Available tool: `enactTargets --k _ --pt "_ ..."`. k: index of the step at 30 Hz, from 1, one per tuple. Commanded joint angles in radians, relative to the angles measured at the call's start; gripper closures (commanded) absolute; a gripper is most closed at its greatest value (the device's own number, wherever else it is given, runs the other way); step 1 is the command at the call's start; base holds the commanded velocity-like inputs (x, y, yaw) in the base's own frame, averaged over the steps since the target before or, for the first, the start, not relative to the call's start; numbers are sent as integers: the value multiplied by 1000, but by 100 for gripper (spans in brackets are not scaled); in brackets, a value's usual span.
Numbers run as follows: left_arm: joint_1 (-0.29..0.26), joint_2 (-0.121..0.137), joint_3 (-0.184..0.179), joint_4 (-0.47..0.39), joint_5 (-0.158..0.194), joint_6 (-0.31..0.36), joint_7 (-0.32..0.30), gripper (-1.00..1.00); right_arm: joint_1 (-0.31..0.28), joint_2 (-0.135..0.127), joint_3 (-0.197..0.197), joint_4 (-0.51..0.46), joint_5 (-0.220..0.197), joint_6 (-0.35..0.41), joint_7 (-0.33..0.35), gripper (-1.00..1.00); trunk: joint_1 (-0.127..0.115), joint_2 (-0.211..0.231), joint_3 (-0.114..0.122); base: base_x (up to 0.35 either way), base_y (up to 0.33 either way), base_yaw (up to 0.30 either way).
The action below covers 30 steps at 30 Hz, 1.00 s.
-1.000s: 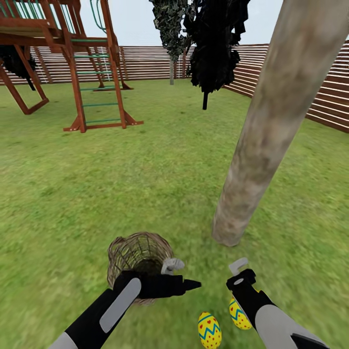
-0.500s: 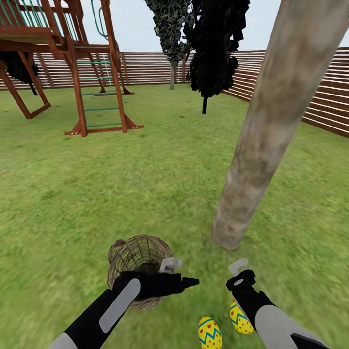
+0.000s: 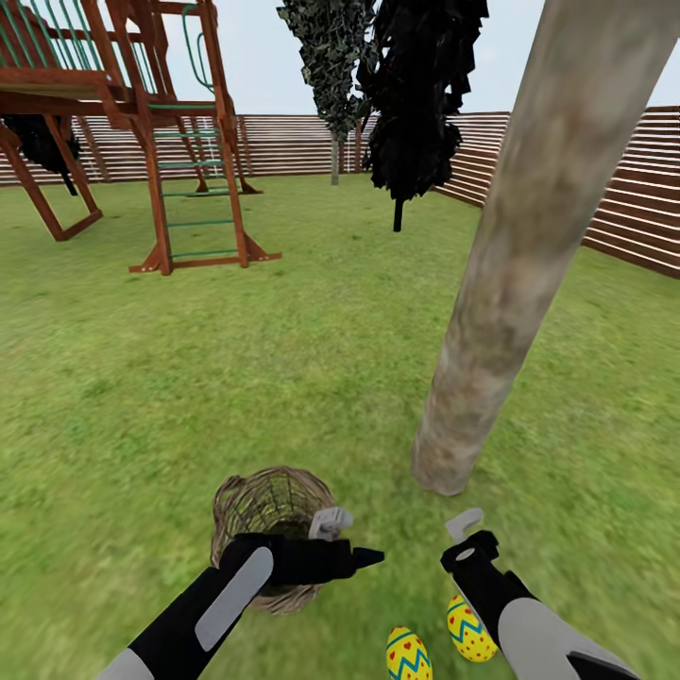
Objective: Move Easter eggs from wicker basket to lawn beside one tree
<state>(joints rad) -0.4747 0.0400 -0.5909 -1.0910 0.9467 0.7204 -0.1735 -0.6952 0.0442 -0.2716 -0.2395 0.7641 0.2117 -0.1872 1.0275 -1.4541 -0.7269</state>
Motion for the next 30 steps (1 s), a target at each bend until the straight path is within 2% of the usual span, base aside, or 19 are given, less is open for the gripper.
enactTargets --k 1,7,10,11,22,30 --pt "-1 0 -1 5 0 2 -3 -100 0 0 -3 0 6 5 -1 -100 -4 7 4 0 0 0" --pt "-1 3 -2 19 0 5 -1 -100 2 -3 -3 2 5 4 -1 -100 -27 49 33 0 0 0" --pt "-1 1 -28 55 2 8 -2 -100 6 -1 -3 3 6 -1 0 -100 -38 70 47 0 0 0" --pt "-1 1 -52 71 2 8 -2 -100 14 -2 -3 6 6 -1 0 -100 -42 77 52 0 0 0" --pt "5 -3 -148 166 3 5 0 -100 40 -5 -3 10 5 0 4 -100 -84 154 104 0 0 0" --pt "17 0 -158 196 4 4 -1 -100 47 -14 -2 62 3 1 0 -100 -115 210 142 0 0 0"
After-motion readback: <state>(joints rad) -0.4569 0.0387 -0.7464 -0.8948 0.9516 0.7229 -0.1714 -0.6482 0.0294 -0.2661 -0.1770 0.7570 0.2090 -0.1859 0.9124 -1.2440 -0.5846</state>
